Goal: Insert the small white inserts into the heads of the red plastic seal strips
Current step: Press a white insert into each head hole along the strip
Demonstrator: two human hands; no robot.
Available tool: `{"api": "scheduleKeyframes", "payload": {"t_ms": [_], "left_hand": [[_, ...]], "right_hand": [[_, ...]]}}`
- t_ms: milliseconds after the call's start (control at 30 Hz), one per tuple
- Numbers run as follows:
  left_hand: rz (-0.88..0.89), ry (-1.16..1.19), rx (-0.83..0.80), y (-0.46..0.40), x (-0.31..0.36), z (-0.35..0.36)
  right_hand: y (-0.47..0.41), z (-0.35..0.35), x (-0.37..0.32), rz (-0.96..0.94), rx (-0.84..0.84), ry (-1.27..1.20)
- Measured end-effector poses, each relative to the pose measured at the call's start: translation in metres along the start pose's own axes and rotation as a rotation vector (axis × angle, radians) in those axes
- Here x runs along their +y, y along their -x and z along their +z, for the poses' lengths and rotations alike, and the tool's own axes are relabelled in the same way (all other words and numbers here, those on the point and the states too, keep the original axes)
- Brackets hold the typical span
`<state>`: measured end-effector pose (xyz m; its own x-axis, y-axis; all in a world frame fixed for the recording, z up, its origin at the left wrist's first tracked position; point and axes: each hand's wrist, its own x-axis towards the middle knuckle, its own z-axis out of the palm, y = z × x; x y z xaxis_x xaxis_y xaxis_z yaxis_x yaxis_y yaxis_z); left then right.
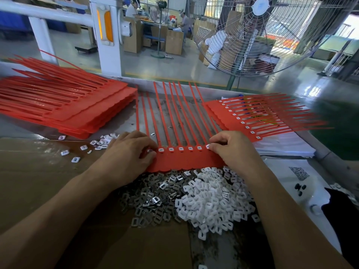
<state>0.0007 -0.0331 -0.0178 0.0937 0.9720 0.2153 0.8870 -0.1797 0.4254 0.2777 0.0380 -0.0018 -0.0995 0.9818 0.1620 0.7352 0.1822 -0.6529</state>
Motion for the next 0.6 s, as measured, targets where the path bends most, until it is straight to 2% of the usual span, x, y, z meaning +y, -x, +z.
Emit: {"api": "scheduleKeyframes", "payload": {"t_ms": [600], "left_hand": [[0.005,0.005,0.01,0.0,0.0,0.0]], "right_hand": [[0.014,-0.007,-0.021,-0.05,-0.091,0.325]]}}
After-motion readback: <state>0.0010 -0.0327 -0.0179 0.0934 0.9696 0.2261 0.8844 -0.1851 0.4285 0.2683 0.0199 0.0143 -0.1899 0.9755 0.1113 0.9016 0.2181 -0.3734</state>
